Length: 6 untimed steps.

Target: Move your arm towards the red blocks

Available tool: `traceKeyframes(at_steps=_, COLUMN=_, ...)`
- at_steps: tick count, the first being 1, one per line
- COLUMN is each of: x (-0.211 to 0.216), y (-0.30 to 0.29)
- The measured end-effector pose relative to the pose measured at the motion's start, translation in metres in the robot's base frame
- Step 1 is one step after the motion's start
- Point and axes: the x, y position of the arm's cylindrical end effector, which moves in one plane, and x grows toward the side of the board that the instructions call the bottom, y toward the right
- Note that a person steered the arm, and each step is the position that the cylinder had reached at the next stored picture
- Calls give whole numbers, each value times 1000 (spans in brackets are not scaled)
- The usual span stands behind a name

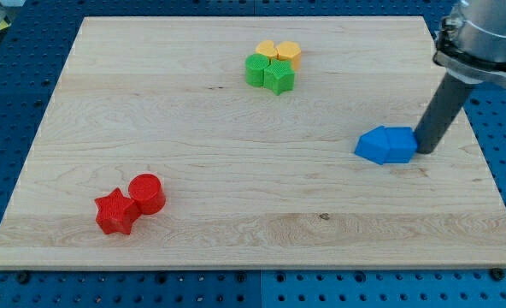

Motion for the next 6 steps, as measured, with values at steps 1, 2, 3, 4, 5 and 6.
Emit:
traceKeyframes(at_steps=1, x=2, y=-31)
traceKeyframes(at_steps=2, x=4, y=-50)
traceKeyframes(at_steps=3, x=9, y=-67)
traceKeyframes(at_steps=4, x=15, y=-74)
traceKeyframes(at_steps=5, x=-16, y=-60)
traceKeyframes(at_steps=6, x=-26, y=-89)
